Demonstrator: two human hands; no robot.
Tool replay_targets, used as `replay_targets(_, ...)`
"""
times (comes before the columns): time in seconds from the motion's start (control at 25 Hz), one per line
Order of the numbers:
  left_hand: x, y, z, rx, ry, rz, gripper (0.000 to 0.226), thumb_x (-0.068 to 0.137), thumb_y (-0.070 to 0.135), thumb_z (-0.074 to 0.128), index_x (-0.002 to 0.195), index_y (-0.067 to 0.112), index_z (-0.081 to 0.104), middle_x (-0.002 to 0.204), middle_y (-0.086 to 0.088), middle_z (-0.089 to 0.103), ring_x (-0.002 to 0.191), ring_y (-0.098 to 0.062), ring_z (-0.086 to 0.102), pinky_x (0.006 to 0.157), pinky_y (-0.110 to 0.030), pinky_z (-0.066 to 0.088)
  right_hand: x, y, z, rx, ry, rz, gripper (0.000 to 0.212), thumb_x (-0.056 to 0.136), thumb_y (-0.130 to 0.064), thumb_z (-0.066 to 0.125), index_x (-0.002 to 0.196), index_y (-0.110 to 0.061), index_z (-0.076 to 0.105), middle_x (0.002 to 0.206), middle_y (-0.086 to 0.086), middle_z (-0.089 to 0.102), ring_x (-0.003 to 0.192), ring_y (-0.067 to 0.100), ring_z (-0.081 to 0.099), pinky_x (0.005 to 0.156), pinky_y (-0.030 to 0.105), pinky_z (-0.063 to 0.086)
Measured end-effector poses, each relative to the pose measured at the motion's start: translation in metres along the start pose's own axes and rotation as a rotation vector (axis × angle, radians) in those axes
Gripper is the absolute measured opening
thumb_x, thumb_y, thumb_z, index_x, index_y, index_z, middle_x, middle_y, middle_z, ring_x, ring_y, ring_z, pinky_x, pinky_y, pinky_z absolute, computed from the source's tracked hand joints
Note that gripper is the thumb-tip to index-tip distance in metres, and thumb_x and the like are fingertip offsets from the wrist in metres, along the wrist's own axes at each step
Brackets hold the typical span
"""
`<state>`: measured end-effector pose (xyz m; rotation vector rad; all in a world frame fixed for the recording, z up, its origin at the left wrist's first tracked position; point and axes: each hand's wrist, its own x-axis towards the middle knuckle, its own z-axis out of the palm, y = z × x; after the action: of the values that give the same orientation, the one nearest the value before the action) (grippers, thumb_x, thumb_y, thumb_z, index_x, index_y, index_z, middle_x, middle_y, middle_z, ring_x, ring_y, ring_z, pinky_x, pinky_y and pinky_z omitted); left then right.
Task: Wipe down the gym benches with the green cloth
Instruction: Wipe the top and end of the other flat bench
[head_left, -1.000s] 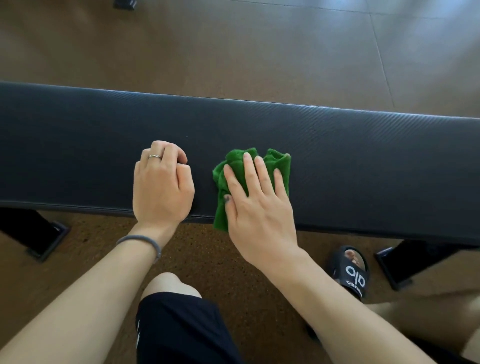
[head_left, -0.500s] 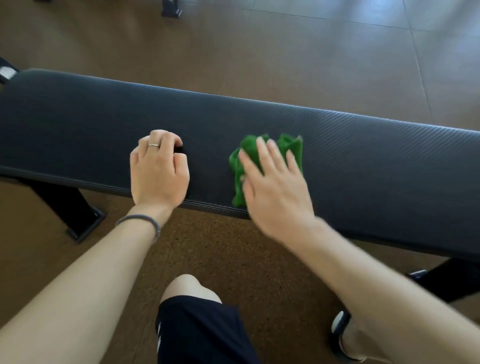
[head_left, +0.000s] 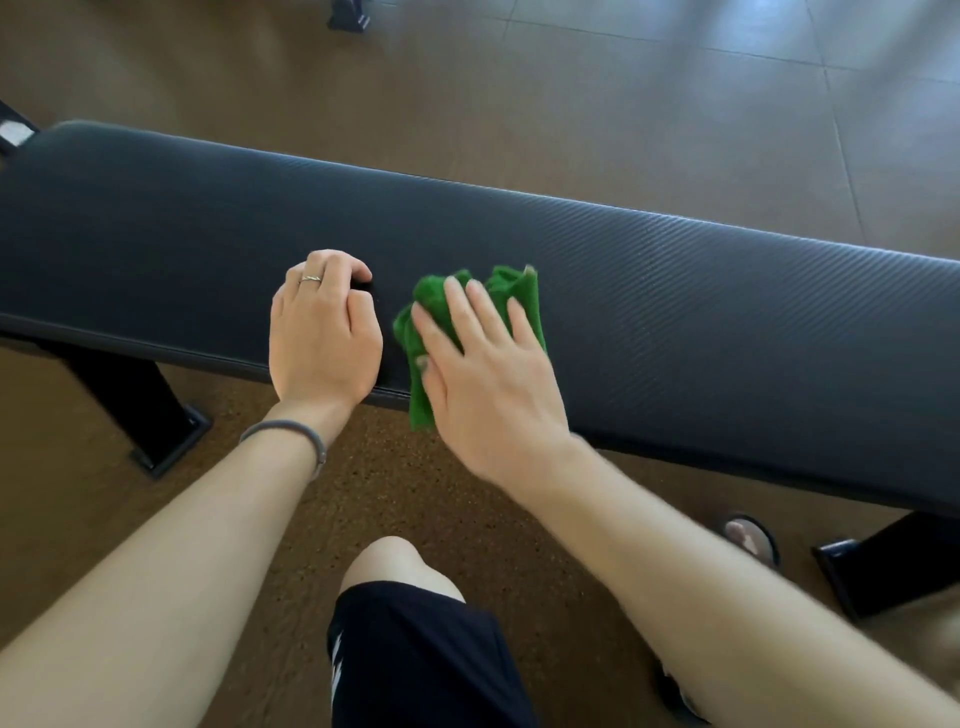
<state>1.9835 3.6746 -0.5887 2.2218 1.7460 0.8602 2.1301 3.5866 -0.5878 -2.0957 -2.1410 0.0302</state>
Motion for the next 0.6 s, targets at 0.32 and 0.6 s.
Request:
replay_targets(0.32,-0.001,0.004,0.000,-0.078,0.030,-0.060,0.033,0.096,0.016,0.033,0.116,0.013,0.059,0.117,-0.004,0.064,0.110,-0.022,0.054,0.092,-0.044,0.047,0.035,-0.003,0.000,0.021,-0.047,-0.129,0.053,0.111,-0.040,0.025,0.161,-0.025,0.031,0.169,0.009,0.026,0.158,0.030,0.018,0.128,0.053,0.015)
replay_targets(0.6,-0.001,0.002,0.001,0.025,0.047,-0.103,0.032,0.095,0.015,0.035,0.118,0.016,0.057,0.123,0.002,0.061,0.114,-0.020,0.051,0.080,-0.035,0.038,0.160,0.036,0.001,0.023,-0.093,-0.085,0.052,0.110,-0.043,0.023,0.161,-0.033,0.030,0.170,0.005,0.025,0.157,0.025,0.018,0.126,0.045,0.014)
